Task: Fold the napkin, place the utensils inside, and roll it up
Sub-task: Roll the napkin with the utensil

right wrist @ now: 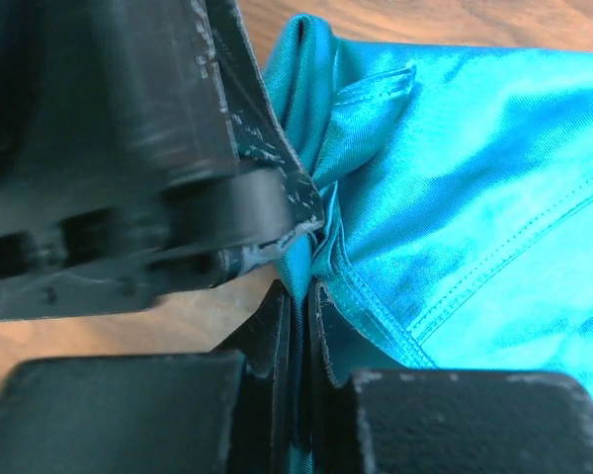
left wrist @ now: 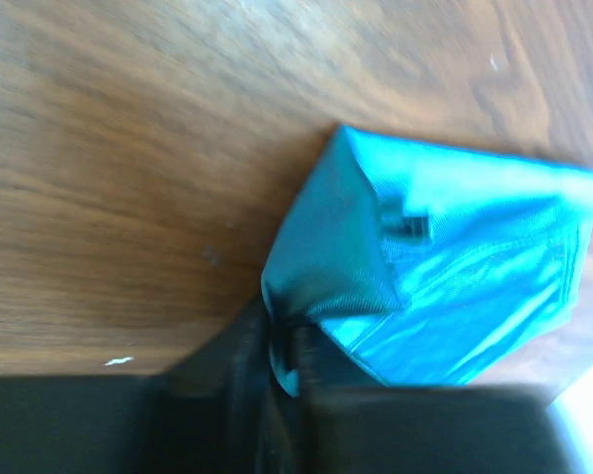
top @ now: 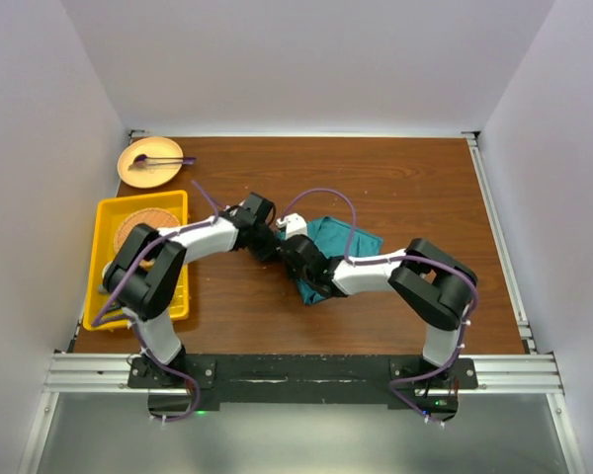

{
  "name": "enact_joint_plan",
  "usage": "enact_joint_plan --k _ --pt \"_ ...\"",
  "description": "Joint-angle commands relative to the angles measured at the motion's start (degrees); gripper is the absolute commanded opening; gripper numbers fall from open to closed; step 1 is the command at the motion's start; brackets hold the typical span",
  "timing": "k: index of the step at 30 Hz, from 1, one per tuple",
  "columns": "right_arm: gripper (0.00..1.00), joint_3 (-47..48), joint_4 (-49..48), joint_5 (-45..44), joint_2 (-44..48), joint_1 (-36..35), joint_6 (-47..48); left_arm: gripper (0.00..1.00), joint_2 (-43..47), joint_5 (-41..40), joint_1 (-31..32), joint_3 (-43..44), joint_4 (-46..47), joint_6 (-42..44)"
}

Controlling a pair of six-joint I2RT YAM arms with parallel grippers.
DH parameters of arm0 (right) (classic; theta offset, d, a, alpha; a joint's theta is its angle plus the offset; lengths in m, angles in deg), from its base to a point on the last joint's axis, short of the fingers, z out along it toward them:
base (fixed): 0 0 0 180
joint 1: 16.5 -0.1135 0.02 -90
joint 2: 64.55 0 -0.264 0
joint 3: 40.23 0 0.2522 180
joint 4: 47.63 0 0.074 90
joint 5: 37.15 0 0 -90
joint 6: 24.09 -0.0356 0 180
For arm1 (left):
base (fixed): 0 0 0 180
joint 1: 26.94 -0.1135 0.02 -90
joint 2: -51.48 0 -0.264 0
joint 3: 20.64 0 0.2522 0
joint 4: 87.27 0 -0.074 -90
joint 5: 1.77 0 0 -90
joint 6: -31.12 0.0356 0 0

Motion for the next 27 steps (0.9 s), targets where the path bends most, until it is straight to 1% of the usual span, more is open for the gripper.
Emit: enact_joint_plan --k 1,2,4,5,8,9,10,11,12,14,15,16,17,18,19,22,24,25,27 --pt "0.00 -7.18 -3.55 3.98 0.25 0.40 -4.66 0.42 9.40 -1.09 0.51 -7.91 7.54 7.31" --pt "0.00 -8.15 -4.26 5.81 0.26 0.57 -4.92 0.51 12.02 -1.80 0.24 -9.14 8.00 8.28" --pt "0.00 -9.91 -8.46 9.68 0.61 2.41 -5.45 0.56 14.32 -1.80 -0.81 -10.11 9.32 11.44" --pt "0.00 -11.48 -9.44 11.79 0.87 2.85 -5.71 0.61 16.42 -1.80 -1.25 -11.08 9.58 12.07" --pt "0.00 -12.64 -11.30 15.84 1.40 5.14 -5.98 0.67 20.82 -1.80 -3.88 -13.88 11.52 14.00" --pt "0.00 -13.34 -12.34 19.51 1.58 6.71 -6.76 0.68 21.71 -1.37 -4.59 -14.68 12.39 14.44" --pt "0.00 -13.95 -14.97 20.93 1.75 7.86 -7.38 0.69 22.33 0.55 -5.72 -15.39 13.97 15.66" --pt "0.00 -14.92 -16.04 24.08 1.58 8.91 -7.99 0.73 22.86 1.27 -6.08 -15.91 13.89 16.20" --pt "0.00 -15.27 -17.09 29.59 1.32 11.53 -9.39 0.75 22.69 2.23 -6.35 -15.83 13.89 16.90" --pt "0.00 -15.63 -20.61 35.42 -0.34 13.83 -10.11 0.82 20.94 6.71 -6.79 -15.57 14.77 19.01" --pt "0.00 -15.45 -21.14 37.89 -1.05 15.41 -11.15 0.83 20.23 8.55 -6.88 -15.57 15.38 19.36" --pt "0.00 -15.37 -22.80 42.18 -1.75 16.21 -11.77 0.83 19.35 12.14 -6.88 -15.74 17.13 19.80" --pt "0.00 -15.36 -24.03 45.00 -2.54 17.18 -12.56 0.83 17.78 13.48 -6.88 -16.01 18.02 19.72" --pt "0.00 -15.63 -25.87 46.94 -4.21 18.93 -15.35 0.83 17.07 15.14 -6.88 -16.27 19.59 19.81" --pt "0.00 -15.72 -29.02 50.97 -5.01 19.73 -16.51 0.82 16.19 17.60 -6.88 -16.62 20.56 19.63" --pt "0.00 -14.58 -29.59 55.12 -7.56 21.93 -18.81 0.79 13.81 21.39 -6.88 -17.76 25.75 19.63" --pt "0.00 -14.48 -30.02 56.19 -7.74 23.42 -19.51 0.76 13.19 21.75 -6.88 -18.47 26.46 19.28" --pt "0.00 -14.83 -30.80 57.24 -7.65 24.03 -20.12 0.74 13.02 21.84 -6.88 -19.34 27.42 18.93" --pt "0.00 -15.01 -34.39 59.70 -8.70 25.97 -23.10 0.74 12.76 22.97 -6.88 -20.66 30.40 17.36"
